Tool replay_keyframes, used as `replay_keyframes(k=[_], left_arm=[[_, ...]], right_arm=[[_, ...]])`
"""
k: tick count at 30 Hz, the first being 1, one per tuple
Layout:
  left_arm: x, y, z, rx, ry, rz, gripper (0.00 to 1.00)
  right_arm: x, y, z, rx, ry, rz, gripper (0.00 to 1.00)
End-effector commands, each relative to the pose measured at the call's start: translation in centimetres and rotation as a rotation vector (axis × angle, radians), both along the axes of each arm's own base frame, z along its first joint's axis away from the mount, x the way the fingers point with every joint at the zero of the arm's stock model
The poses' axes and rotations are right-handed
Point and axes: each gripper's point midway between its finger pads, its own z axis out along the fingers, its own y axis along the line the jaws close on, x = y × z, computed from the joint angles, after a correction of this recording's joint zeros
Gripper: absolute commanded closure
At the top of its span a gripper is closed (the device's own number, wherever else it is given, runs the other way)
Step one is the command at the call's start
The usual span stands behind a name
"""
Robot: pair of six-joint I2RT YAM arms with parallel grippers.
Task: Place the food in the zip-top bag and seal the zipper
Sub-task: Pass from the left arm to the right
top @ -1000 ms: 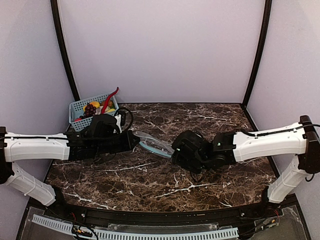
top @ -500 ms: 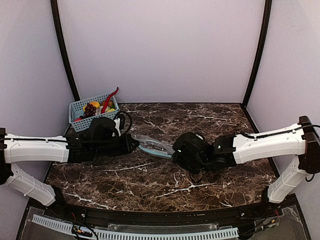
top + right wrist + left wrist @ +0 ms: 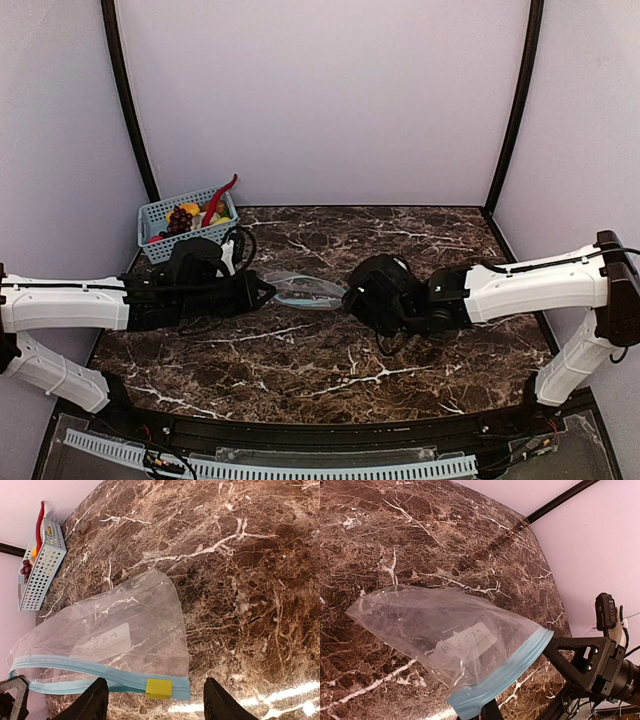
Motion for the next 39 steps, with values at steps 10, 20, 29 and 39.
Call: replay_keyframes(k=[10, 20, 29, 39], left_arm=[[-0.5, -0.4, -0.1, -0.028, 0.02, -0.028, 0.99], [-0.7, -0.4, -0.2, -0.029, 0.026, -0.033, 0.99], [-0.8, 0.1, 0.2, -0.036, 0.018, -0.02, 0.99], [-0.9, 0.4, 0.5, -0.038, 0.013, -0.009, 0.99]], right_arm=[[1.8, 3.1, 0.7, 0.003, -0.072, 0.1, 0.3], [2.3, 2.7, 0.5, 0.034, -0.067, 0.092, 0.17], [2.5, 1.3, -1.7, -0.013, -0.015, 0.048, 0.14], [2.5, 0.5, -3.0, -0.044, 0.002, 0.031, 0.26]])
